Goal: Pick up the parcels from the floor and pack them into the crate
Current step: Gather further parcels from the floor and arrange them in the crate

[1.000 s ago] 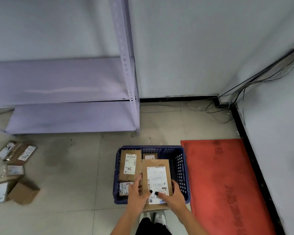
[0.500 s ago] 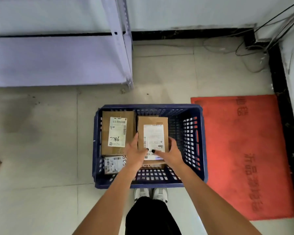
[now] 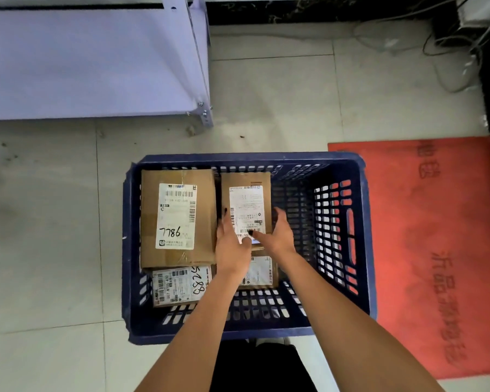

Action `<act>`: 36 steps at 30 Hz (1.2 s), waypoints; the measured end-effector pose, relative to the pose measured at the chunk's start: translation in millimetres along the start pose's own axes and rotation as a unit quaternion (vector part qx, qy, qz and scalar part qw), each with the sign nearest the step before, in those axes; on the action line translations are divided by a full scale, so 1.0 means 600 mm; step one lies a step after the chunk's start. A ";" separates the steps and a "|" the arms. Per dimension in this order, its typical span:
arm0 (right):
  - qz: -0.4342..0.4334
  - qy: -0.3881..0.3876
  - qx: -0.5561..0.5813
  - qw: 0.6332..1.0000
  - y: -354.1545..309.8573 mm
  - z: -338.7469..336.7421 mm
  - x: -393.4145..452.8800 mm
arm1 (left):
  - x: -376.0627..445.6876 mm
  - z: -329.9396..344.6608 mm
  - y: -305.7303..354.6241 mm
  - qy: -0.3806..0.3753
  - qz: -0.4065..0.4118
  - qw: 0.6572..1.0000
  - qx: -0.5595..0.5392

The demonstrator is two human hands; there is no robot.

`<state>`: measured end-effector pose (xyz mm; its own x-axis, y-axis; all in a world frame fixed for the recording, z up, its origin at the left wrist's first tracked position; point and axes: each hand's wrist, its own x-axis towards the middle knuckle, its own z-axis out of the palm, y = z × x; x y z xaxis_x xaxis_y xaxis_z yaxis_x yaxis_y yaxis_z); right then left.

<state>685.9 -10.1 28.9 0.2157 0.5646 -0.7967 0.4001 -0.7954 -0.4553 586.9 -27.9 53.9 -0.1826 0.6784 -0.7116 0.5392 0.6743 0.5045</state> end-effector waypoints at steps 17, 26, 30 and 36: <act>0.066 -0.084 0.128 0.986 -0.146 -0.151 -0.372 | -0.270 -0.197 0.183 -0.025 -0.099 0.967 -0.234; -0.026 -0.083 0.131 0.988 -0.254 -0.236 -0.690 | -0.584 -0.400 0.292 -0.011 -0.022 0.956 -0.291; -0.066 -0.071 0.125 0.987 -0.274 -0.261 -0.788 | -0.670 -0.438 0.286 -0.003 0.006 0.955 -0.295; -0.114 -0.061 0.116 0.985 -0.269 -0.281 -0.861 | -0.739 -0.445 0.269 0.004 0.028 0.955 -0.295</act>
<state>659.9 -136.1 581.0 0.0289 0.7146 -0.6989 0.2089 -0.6881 -0.6949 535.2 -141.9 581.4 -0.1753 0.7184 -0.6732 -0.0081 0.6827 0.7306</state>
